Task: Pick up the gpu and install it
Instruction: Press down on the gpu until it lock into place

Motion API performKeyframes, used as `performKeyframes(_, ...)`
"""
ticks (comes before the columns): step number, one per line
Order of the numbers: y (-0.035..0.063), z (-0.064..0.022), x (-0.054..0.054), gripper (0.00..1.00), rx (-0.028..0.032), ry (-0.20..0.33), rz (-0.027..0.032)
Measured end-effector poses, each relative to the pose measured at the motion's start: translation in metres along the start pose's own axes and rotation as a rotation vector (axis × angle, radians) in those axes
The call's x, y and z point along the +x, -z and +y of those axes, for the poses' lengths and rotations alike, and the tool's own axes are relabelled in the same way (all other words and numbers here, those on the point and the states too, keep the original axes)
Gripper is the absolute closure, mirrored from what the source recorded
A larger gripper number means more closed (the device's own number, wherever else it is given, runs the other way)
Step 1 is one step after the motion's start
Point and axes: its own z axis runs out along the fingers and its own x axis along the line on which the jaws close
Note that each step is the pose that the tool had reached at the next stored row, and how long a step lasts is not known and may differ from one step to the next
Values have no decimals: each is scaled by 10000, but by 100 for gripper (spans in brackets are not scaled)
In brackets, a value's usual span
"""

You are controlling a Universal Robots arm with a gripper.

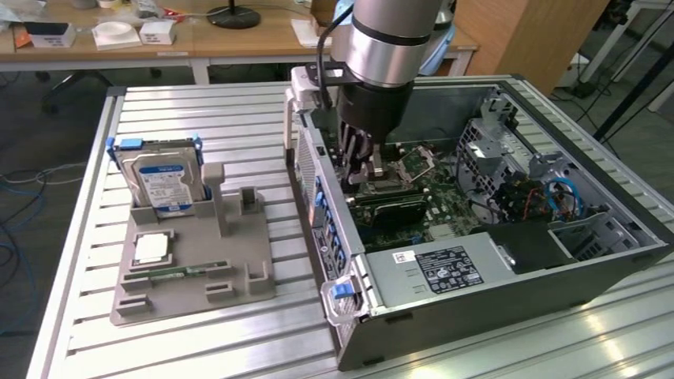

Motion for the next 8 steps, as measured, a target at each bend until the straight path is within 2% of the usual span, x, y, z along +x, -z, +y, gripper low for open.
performKeyframes(8,0,0,0,89,0,0,0)
